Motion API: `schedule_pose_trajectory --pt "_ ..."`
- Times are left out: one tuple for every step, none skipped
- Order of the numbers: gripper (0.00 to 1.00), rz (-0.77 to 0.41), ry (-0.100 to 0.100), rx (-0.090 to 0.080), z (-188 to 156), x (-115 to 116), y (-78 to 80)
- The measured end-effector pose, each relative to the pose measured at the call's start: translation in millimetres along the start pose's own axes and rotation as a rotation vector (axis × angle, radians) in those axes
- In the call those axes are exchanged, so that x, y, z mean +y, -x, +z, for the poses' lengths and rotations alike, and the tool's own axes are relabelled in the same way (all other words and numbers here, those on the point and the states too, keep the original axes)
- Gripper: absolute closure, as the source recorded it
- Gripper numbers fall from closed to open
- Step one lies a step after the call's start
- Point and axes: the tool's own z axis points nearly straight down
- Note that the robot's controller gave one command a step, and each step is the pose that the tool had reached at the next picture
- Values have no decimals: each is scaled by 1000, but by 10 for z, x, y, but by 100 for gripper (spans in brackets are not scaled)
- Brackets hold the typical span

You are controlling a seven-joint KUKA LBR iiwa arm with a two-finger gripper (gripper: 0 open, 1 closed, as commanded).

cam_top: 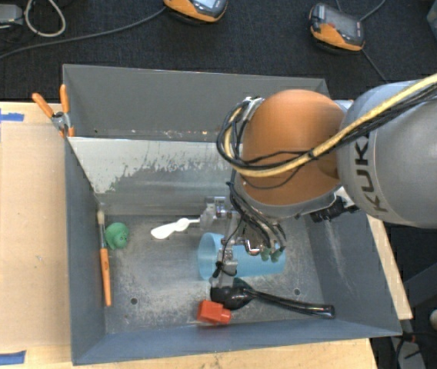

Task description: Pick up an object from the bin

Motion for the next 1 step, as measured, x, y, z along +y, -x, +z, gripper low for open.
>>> schedule_pose_trajectory --pt "0 4 1 -6 -29 -9 15"
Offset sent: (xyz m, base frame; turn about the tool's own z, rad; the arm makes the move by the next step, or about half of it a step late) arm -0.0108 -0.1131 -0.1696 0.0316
